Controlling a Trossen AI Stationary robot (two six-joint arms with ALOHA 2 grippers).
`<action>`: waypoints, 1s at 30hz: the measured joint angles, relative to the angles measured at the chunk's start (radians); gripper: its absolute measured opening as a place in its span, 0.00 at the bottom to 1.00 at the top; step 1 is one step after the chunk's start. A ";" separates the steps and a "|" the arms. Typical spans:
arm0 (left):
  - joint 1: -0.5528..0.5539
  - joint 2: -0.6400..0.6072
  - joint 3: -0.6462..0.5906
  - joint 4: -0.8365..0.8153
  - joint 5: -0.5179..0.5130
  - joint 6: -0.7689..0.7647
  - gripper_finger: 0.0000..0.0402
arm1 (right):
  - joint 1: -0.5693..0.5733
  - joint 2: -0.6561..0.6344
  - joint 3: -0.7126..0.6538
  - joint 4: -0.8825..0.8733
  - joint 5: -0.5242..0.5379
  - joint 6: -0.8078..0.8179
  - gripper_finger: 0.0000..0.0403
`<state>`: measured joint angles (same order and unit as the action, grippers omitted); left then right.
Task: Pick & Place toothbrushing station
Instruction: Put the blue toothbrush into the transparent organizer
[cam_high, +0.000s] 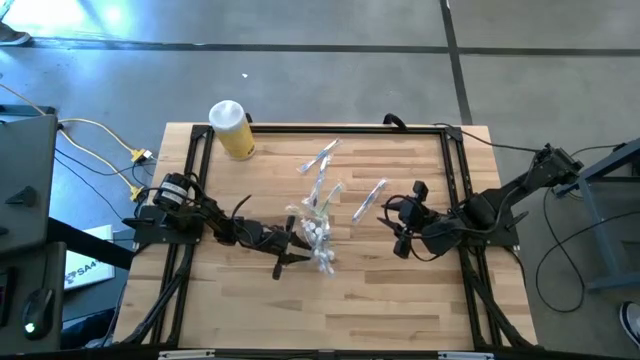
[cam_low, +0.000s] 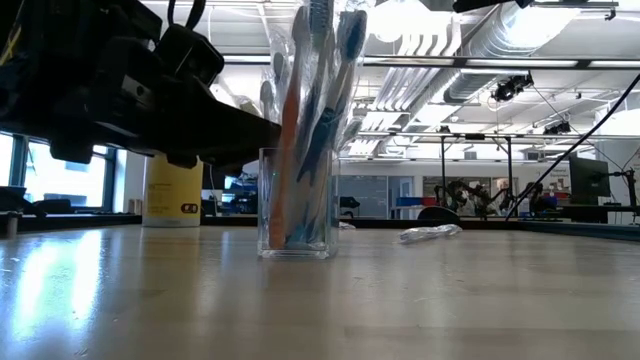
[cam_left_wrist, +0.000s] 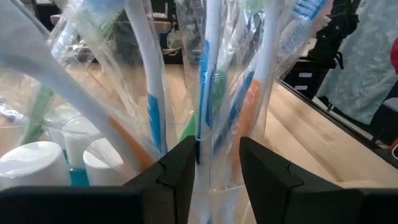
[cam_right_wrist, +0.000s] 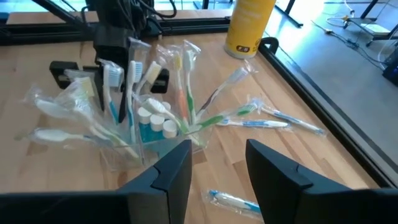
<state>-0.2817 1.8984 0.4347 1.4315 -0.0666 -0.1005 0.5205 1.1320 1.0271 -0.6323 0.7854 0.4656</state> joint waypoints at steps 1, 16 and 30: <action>0.000 0.000 0.000 0.000 0.004 0.000 0.30 | 0.000 0.000 0.000 0.000 -0.006 0.000 0.36; 0.000 0.000 0.001 0.007 0.065 -0.026 0.30 | -0.001 0.054 0.000 -0.041 -0.087 -0.235 0.36; 0.000 0.000 0.002 0.008 0.083 -0.007 0.30 | -0.216 0.216 0.000 -0.184 -0.191 -0.201 0.36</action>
<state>-0.2817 1.8988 0.4362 1.4399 0.0166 -0.1078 0.3048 1.3481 1.0267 -0.8158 0.5939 0.2646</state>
